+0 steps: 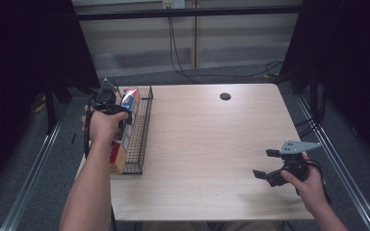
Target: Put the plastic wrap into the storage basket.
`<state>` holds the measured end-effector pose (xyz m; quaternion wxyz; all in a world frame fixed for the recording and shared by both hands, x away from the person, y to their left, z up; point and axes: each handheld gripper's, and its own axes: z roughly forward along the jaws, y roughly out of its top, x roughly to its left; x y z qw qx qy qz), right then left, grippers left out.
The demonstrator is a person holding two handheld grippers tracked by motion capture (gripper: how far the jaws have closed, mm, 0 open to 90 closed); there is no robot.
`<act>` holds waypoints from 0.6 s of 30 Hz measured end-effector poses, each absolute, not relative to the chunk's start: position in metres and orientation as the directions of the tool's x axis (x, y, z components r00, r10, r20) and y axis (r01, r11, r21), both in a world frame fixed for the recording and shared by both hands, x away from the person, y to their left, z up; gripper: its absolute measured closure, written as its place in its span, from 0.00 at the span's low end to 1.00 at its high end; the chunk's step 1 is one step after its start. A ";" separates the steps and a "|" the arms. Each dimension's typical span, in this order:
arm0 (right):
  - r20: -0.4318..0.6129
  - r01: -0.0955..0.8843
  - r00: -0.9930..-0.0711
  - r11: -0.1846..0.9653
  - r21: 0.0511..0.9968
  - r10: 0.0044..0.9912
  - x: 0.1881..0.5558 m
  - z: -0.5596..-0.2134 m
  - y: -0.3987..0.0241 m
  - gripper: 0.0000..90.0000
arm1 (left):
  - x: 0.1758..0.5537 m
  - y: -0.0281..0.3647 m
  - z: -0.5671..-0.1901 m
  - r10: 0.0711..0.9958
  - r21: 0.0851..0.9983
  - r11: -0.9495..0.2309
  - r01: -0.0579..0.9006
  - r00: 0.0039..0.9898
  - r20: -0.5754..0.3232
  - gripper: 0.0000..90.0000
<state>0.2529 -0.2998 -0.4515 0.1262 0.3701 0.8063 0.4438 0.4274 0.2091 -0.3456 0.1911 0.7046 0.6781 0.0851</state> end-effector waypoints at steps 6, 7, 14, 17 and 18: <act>0.127 0.484 -0.696 0.332 0.810 0.706 0.253 -0.451 -0.300 0.02 | 0.427 0.208 -0.348 0.990 0.379 -0.003 0.925 0.058 -0.132 0.47; 0.126 0.483 -0.696 0.332 0.810 0.707 0.253 -0.451 -0.300 0.02 | 0.428 0.208 -0.349 0.989 0.378 -0.006 0.926 0.060 -0.133 0.47; 0.130 0.486 -0.696 0.330 0.809 0.707 0.253 -0.451 -0.300 0.02 | 0.427 0.209 -0.355 0.990 0.370 0.015 0.929 0.037 -0.135 0.47; 0.130 0.486 -0.696 0.330 0.809 0.706 0.253 -0.451 -0.300 0.02 | 0.427 0.210 -0.358 0.991 0.367 0.016 0.930 0.036 -0.132 0.47; 0.130 0.487 -0.696 0.330 0.809 0.706 0.253 -0.451 -0.300 0.02 | 0.427 0.210 -0.358 0.991 0.365 0.016 0.931 0.035 -0.131 0.47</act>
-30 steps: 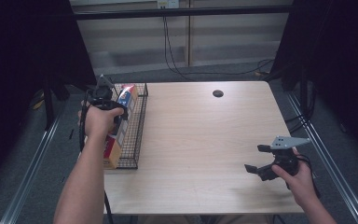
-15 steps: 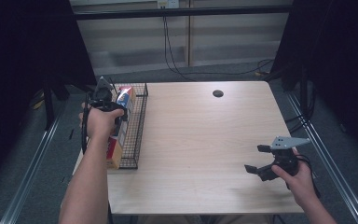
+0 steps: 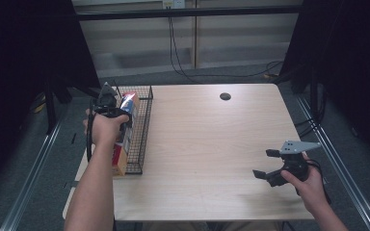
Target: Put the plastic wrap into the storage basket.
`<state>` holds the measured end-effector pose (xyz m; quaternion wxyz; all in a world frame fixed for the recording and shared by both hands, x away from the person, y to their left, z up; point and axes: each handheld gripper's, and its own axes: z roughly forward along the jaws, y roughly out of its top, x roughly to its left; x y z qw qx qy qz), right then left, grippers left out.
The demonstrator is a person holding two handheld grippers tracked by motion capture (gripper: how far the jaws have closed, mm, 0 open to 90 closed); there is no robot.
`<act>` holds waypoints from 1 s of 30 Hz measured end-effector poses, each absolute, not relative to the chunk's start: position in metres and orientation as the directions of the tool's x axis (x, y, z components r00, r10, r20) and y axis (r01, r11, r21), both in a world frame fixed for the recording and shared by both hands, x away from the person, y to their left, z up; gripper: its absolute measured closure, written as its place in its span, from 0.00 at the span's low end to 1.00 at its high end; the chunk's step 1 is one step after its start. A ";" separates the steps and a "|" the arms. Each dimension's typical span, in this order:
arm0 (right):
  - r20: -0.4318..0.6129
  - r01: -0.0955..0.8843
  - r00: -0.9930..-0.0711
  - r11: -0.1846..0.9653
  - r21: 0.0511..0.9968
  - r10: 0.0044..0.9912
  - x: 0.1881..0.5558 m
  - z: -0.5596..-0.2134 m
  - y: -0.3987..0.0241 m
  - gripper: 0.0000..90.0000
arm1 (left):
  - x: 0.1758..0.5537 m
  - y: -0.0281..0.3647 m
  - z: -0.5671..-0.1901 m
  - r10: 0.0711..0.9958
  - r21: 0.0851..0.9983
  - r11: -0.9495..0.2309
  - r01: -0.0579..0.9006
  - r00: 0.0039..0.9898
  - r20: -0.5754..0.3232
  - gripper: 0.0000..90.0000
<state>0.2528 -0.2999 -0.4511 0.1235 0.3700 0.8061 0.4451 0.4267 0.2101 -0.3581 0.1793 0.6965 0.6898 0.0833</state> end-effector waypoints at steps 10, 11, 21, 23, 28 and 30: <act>0.128 0.483 -0.699 0.332 0.810 0.704 0.253 -0.451 -0.300 0.02 | 0.428 0.212 -0.363 0.993 0.365 0.023 0.931 0.022 -0.117 0.47; 0.128 0.482 -0.699 0.332 0.811 0.703 0.253 -0.451 -0.300 0.02 | 0.429 0.212 -0.364 0.993 0.365 0.016 0.931 0.029 -0.118 0.47; 0.127 0.480 -0.701 0.333 0.811 0.702 0.253 -0.451 -0.300 0.02 | 0.434 0.211 -0.375 0.994 0.356 0.025 0.934 0.016 -0.112 0.47; 0.127 0.481 -0.701 0.333 0.811 0.702 0.253 -0.451 -0.300 0.02 | 0.434 0.212 -0.378 0.994 0.349 0.024 0.937 0.015 -0.109 0.47; 0.126 0.480 -0.700 0.334 0.811 0.703 0.253 -0.451 -0.300 0.02 | 0.435 0.214 -0.383 0.994 0.347 0.032 0.937 0.006 -0.108 0.47; 0.128 0.481 -0.702 0.333 0.811 0.701 0.253 -0.451 -0.300 0.02 | 0.436 0.214 -0.385 0.994 0.347 0.041 0.937 -0.004 -0.107 0.47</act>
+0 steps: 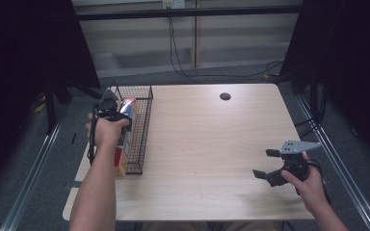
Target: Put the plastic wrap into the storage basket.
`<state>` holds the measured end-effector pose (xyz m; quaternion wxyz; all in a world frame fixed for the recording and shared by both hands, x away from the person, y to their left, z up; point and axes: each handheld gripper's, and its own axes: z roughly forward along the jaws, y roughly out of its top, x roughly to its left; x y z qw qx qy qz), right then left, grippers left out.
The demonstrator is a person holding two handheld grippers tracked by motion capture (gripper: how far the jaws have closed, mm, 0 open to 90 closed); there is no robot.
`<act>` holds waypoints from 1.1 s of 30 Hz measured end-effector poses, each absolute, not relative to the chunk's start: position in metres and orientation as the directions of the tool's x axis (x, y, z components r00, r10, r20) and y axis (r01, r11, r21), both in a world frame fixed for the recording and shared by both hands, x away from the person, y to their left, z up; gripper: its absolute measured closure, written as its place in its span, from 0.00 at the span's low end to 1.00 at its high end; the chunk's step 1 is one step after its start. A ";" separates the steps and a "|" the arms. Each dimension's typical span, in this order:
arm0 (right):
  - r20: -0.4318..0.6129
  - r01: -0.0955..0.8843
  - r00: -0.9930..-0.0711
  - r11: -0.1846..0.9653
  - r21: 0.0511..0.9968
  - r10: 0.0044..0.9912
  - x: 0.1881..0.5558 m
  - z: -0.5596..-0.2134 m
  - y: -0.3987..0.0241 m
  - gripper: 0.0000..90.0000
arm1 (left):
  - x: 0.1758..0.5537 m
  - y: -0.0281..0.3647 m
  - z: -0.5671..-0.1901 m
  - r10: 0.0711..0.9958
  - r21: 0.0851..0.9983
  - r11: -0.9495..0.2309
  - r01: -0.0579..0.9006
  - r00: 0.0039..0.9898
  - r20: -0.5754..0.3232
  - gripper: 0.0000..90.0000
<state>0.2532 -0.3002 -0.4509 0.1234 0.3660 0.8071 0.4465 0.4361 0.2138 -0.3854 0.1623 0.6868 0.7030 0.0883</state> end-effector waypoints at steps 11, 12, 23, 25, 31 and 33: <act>0.126 0.482 -0.702 0.337 0.809 0.701 0.253 -0.452 -0.299 0.02 | 0.437 0.220 -0.390 0.995 0.330 0.042 0.943 -0.009 -0.101 0.47; 0.128 0.481 -0.703 0.335 0.810 0.700 0.253 -0.451 -0.299 0.02 | 0.437 0.220 -0.390 0.995 0.329 0.041 0.943 -0.008 -0.101 0.47; 0.128 0.481 -0.704 0.337 0.810 0.699 0.253 -0.452 -0.299 0.02 | 0.438 0.217 -0.393 0.995 0.321 0.039 0.946 -0.008 -0.099 0.47; 0.126 0.482 -0.703 0.338 0.809 0.700 0.253 -0.451 -0.299 0.02 | 0.438 0.218 -0.394 0.995 0.315 0.033 0.949 -0.003 -0.095 0.46; 0.126 0.482 -0.703 0.338 0.808 0.700 0.253 -0.452 -0.299 0.02 | 0.438 0.217 -0.397 0.996 0.306 0.031 0.951 -0.003 -0.090 0.46; 0.126 0.482 -0.703 0.338 0.808 0.699 0.253 -0.451 -0.299 0.02 | 0.438 0.218 -0.396 0.997 0.311 0.018 0.950 0.007 -0.080 0.46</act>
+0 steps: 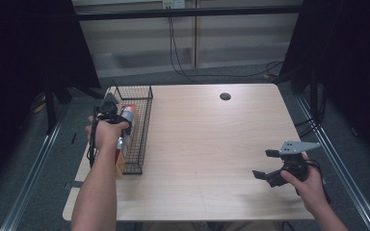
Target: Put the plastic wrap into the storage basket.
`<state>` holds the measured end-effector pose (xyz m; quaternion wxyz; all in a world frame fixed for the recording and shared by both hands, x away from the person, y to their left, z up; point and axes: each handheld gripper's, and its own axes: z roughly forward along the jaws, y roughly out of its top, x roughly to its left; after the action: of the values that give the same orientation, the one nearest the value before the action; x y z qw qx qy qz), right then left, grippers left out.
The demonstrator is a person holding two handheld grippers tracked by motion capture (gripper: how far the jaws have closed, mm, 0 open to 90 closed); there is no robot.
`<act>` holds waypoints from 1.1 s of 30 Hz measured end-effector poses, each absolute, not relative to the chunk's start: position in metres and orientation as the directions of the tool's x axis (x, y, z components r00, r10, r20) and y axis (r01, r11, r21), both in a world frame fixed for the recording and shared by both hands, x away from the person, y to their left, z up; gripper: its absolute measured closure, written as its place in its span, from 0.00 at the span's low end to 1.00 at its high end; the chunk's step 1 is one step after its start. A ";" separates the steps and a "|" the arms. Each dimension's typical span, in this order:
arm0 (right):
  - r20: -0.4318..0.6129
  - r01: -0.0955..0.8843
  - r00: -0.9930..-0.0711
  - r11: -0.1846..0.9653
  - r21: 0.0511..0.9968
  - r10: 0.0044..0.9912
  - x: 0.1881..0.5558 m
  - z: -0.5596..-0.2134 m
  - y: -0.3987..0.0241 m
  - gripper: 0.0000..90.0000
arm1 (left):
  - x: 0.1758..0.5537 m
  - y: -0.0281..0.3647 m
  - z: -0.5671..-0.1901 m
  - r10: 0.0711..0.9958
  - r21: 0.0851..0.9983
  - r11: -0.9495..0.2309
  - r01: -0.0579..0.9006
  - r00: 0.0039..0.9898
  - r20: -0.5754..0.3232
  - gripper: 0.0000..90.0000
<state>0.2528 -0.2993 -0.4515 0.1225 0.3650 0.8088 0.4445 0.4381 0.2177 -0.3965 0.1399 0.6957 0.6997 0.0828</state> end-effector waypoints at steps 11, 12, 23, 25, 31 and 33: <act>0.127 0.481 -0.704 0.338 0.809 0.698 0.253 -0.451 -0.299 0.02 | 0.437 0.217 -0.398 0.996 0.316 0.022 0.949 0.006 -0.090 0.45; 0.126 0.481 -0.705 0.339 0.809 0.698 0.253 -0.451 -0.299 0.02 | 0.437 0.217 -0.398 0.996 0.317 0.016 0.948 0.014 -0.092 0.44; 0.123 0.478 -0.708 0.344 0.808 0.695 0.252 -0.450 -0.298 0.02 | 0.435 0.219 -0.390 0.993 0.321 0.016 0.947 0.023 -0.120 0.39; 0.118 0.476 -0.709 0.349 0.807 0.695 0.252 -0.450 -0.297 0.02 | 0.434 0.220 -0.388 0.992 0.320 0.005 0.947 0.035 -0.119 0.39; 0.121 0.477 -0.710 0.346 0.808 0.694 0.252 -0.450 -0.296 0.02 | 0.431 0.219 -0.381 0.990 0.327 -0.005 0.945 0.050 -0.129 0.34; 0.118 0.476 -0.707 0.346 0.808 0.697 0.252 -0.449 -0.296 0.02 | 0.431 0.220 -0.378 0.989 0.335 -0.013 0.942 0.060 -0.132 0.34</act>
<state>0.2519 -0.2959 -0.4493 0.1247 0.3619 0.8109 0.4427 0.4308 0.2196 -0.3785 0.1693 0.7082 0.6818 0.0698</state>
